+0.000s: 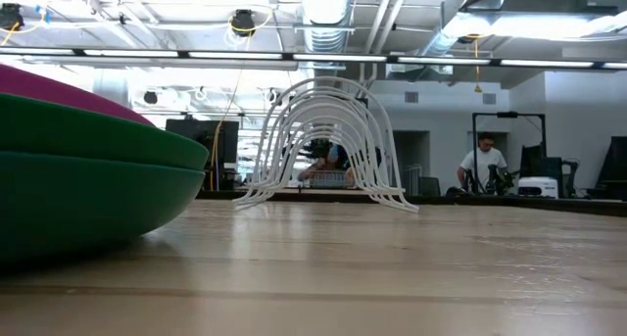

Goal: Sort dishes
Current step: Put the orange plate on the dish rack

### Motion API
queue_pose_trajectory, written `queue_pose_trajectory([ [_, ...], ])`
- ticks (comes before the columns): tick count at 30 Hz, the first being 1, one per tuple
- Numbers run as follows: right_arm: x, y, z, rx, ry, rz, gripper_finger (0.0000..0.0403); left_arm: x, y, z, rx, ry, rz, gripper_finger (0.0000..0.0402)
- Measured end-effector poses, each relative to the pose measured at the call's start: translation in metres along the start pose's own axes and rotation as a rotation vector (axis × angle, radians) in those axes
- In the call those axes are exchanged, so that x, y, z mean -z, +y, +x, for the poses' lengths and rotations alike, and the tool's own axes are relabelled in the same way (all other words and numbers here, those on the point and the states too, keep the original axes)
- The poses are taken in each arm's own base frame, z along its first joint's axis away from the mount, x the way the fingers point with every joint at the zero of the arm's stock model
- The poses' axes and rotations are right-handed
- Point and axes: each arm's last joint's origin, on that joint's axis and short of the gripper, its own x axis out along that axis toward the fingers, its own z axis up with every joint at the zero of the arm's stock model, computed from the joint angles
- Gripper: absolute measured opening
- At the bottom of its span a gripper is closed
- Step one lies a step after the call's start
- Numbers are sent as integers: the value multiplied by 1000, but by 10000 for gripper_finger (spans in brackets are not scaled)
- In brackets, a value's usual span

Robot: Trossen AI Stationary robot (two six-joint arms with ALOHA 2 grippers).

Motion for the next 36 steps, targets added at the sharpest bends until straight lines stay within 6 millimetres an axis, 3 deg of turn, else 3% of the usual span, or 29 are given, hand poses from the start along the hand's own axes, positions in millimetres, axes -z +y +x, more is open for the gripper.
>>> queue_pose_trajectory([
  [3, -1, 1, -1, 7, -15, -7, 3, -10, -7, 0, 40, -47, 1, 16],
  [7, 1, 1, 0, 16, -20, -5, 4, -19, -13, -1, 98, -79, 6, 65],
  [16, 2, 0, 1, -14, -48, 7, 4, -16, -29, 4, 124, -56, 95, 170],
  [24, 1, 1, 1, -19, -52, 10, 4, -12, -61, 17, 106, -77, 309, 177],
  [32, 1, 1, 1, -17, -53, 19, 4, -30, -79, 26, -206, -177, 427, 178],
  [36, 0, -1, 1, -31, -93, 25, 4, -44, -80, 23, -260, -193, 445, 178],
])
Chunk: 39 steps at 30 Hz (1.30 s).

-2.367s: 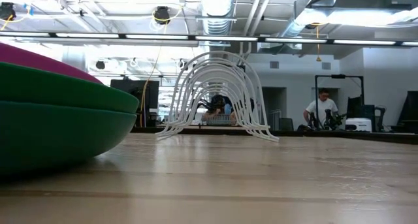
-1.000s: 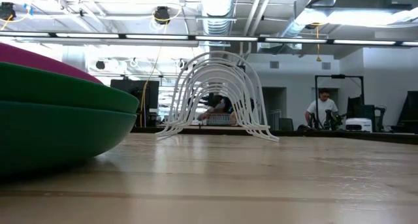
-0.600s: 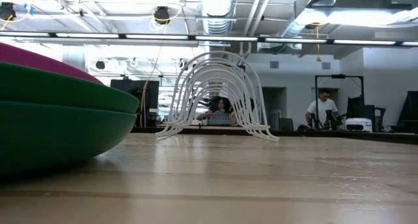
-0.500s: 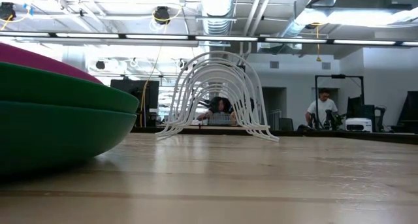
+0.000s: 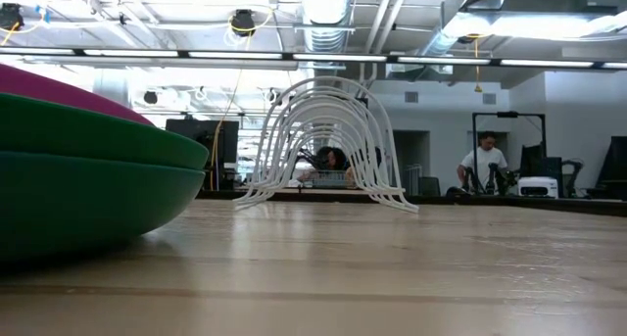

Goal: Sort dishes
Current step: Put the orange plate on the dish rack

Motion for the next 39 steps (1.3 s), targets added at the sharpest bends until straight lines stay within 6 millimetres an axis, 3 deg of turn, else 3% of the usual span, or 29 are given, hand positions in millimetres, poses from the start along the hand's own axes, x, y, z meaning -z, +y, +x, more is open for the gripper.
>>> queue_pose_trajectory([
  [7, 13, -4, 4, -68, 49, 30, 4, -18, 12, 0, 27, -75, -11, 178],
  [12, 16, -3, 6, -259, 172, -48, 4, -16, 15, -7, -60, 17, 40, 178],
  [18, 12, -12, 5, -488, 340, -198, 2, -15, 26, -19, -43, -3, -10, 178],
  [21, 7, -41, 8, -476, 397, -256, 2, -15, 41, -20, -23, -28, -95, 178],
  [24, -19, -95, 14, -352, 411, -217, 1, -15, 60, -21, 16, -73, -179, 178],
  [27, -46, -148, 6, -285, 432, -145, 1, -9, 78, -21, 38, -94, -218, 178],
  [30, -63, -188, -9, -268, 446, -119, 1, 1, 94, -20, 52, -91, -266, 178],
  [35, -95, -234, -35, -268, 392, -93, 1, 25, 109, -19, 109, -74, -329, 178],
  [39, -114, -252, -48, -374, 321, -18, 0, 38, 121, -17, 100, -46, -348, 178],
])
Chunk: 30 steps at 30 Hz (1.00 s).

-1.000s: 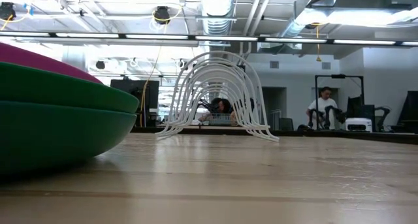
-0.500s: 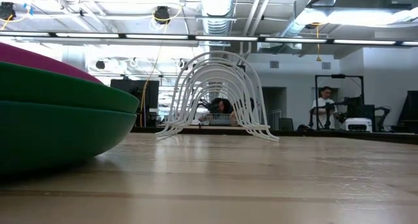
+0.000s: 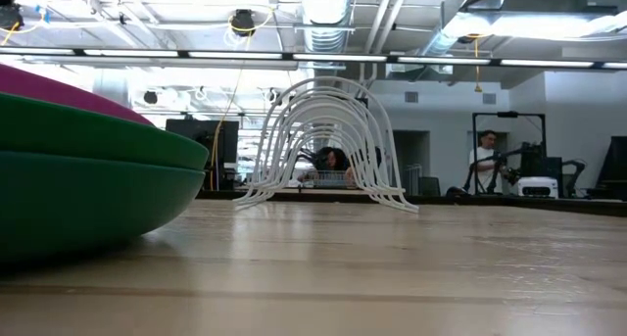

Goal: Sort dishes
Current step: Put the orange plate on the dish rack

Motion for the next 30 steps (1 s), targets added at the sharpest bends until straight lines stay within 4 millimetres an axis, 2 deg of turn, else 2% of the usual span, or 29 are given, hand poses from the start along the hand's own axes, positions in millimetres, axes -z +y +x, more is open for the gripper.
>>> queue_pose_trajectory([
  [2, 1, -2, -2, -74, -19, 32, 0, 0, 7, 1, -10, 2, -8, 178],
  [4, 13, 0, 2, -152, -17, 60, 0, 0, 12, 1, -19, 3, -7, 178],
  [10, 94, 14, 24, -226, 0, 36, 0, 1, 23, 4, -50, 12, 16, 178],
  [15, 146, 28, 24, -316, -157, -35, 0, 1, 28, 10, -14, 7, 26, 178],
  [20, 203, 43, 17, -340, -219, -34, 0, 3, 31, 18, -1, 14, 44, 178],
  [25, 236, 54, 7, -321, -344, -65, 0, 4, 33, 26, 8, 22, 44, 178],
  [27, 252, 57, 12, -335, -297, -31, 0, 4, 34, 28, 13, 24, 38, 178],
  [30, 261, 61, 18, -331, -306, -62, 0, 5, 35, 32, 22, 28, 23, 178],
])
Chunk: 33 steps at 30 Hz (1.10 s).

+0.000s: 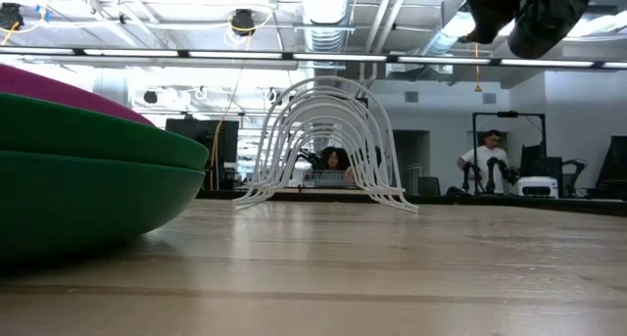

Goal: Sort dishes
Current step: Put the orange plate on the dish rack

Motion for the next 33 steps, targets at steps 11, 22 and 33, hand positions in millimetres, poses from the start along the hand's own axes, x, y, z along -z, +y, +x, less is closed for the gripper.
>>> queue_pose_trajectory([
  [11, 1, -9, 12, -20, -25, 11, 0, 5, 3, 7, -10, 32, -12, 178],
  [22, -6, -11, 11, -11, -36, -7, 0, 5, 2, 7, 6, 29, -33, 178],
  [33, -9, -11, 11, -9, -40, 39, 0, 5, 2, 7, 6, 29, -36, 178],
])
